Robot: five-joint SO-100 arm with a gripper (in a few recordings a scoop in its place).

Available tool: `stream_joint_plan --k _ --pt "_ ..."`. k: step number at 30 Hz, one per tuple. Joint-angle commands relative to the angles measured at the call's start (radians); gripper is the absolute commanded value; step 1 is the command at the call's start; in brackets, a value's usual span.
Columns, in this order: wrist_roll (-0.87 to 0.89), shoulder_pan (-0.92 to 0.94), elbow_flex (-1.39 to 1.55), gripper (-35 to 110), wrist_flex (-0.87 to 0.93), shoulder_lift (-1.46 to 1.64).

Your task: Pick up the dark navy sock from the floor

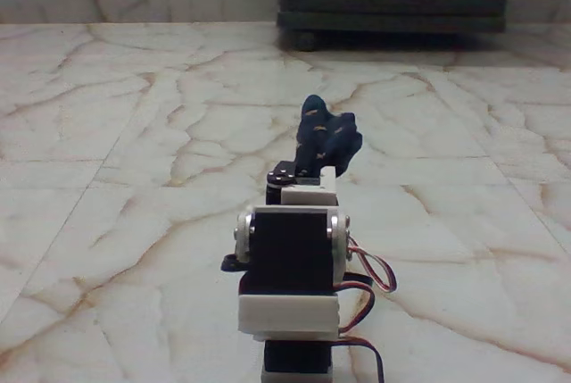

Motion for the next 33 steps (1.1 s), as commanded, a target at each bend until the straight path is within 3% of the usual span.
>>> stream_joint_plan --k 1,14,33 --pt "-0.02 -0.006 0.0 0 -0.038 0.044" --pt "0.075 0.002 -0.002 0 -0.025 0.034" --pt "0.064 -0.008 0.0 0 -0.005 0.032"
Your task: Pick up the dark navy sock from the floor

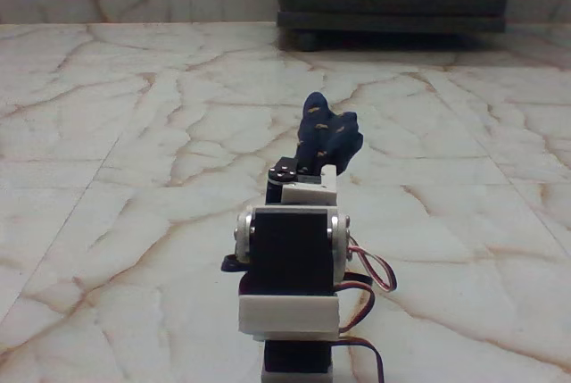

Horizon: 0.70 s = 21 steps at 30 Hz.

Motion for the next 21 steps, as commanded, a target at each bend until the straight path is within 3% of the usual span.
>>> stream_joint_plan --k 1,21 --pt "0.0 -0.006 -0.002 0 0.002 0.032" --pt "-0.061 0.006 -0.002 0 0.031 0.032"
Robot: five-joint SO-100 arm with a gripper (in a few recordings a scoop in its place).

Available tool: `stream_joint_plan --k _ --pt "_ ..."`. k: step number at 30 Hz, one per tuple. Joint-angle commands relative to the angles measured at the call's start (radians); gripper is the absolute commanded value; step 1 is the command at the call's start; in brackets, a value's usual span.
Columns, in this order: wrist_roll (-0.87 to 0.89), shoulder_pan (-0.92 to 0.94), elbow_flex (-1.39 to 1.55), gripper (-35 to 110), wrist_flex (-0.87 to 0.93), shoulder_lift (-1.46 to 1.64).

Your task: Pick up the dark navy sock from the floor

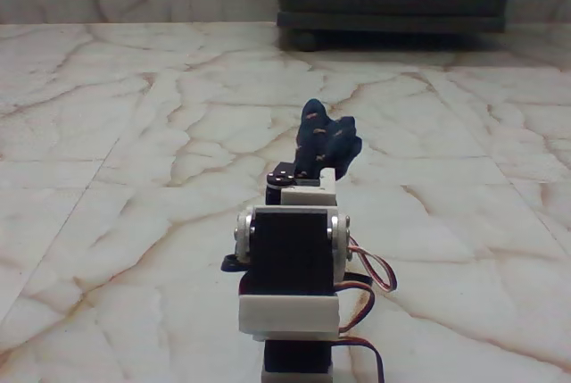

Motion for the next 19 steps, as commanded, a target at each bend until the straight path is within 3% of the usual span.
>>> stream_joint_plan --k 1,19 --pt "-0.009 0.006 0.0 0 0.005 0.031" --pt "-0.025 0.008 -0.002 0 0.018 0.031"
